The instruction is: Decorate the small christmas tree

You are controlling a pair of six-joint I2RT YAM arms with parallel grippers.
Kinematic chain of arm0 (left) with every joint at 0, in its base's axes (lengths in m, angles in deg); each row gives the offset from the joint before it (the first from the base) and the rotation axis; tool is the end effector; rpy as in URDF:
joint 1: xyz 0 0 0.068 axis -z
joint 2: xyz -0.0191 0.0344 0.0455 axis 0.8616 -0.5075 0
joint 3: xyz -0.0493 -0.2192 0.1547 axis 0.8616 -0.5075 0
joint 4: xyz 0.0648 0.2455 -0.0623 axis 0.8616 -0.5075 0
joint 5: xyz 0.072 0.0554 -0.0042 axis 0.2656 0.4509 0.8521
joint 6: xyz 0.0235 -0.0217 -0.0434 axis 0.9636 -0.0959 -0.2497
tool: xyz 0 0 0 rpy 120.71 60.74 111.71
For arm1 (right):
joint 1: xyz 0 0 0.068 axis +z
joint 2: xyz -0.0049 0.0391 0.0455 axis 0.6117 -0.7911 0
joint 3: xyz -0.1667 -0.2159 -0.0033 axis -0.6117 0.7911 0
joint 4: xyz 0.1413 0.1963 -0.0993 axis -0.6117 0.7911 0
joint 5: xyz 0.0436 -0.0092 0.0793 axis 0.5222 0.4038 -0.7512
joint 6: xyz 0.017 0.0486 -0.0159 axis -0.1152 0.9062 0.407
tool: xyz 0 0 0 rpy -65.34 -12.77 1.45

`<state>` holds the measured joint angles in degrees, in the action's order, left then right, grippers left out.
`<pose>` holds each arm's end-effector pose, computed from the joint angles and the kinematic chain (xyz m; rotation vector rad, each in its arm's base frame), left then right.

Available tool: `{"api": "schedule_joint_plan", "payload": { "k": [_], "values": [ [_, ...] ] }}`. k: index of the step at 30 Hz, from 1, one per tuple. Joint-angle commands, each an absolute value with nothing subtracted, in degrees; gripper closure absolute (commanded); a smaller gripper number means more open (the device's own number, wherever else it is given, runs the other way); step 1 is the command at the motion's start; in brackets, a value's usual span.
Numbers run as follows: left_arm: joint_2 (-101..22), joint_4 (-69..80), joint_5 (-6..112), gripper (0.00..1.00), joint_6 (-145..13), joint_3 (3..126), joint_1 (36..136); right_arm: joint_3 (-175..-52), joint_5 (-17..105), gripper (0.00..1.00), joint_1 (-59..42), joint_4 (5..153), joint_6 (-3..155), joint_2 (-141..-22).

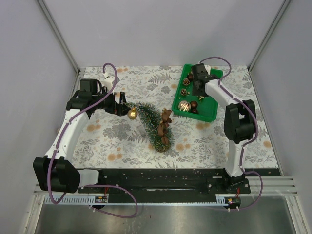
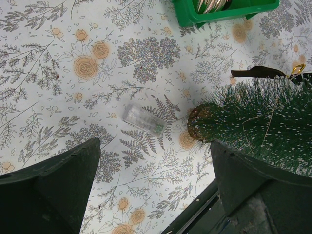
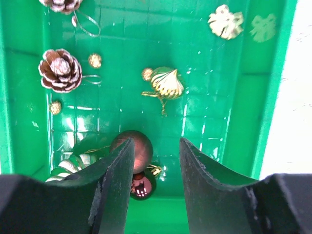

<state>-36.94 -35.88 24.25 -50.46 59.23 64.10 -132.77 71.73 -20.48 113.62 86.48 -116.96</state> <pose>0.2613 -0.0426 0.3282 0.4754 2.2308 -0.7695 0.4298 0.1207 0.2282 0.1285 2.4797 -0.1927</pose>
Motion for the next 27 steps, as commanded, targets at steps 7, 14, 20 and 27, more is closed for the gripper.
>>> {"api": "schedule_joint_plan", "payload": {
  "k": [7, 14, 20, 27],
  "values": [
    [-35.5, -34.7, 24.5, 0.01, -49.5, 60.7, 63.9, -138.1, 72.8, 0.38, -25.1, 113.2, 87.4, -120.4],
    [-35.6, -35.1, 24.8, 0.01, -48.9, 60.3, 63.7, -139.7, 63.0, 0.36, -28.0, 113.1, 94.3, -125.1],
    [-35.8, -35.1, 24.8, 0.01, -49.0, 60.2, 63.7, -141.6, 62.0, 0.37, -28.0, 113.6, 95.7, -127.4],
    [-35.8, -35.1, 24.7, 0.01, -48.9, 59.6, 63.6, -142.3, 61.7, 0.43, -28.1, 113.1, 96.7, -128.4]
  ]
}}
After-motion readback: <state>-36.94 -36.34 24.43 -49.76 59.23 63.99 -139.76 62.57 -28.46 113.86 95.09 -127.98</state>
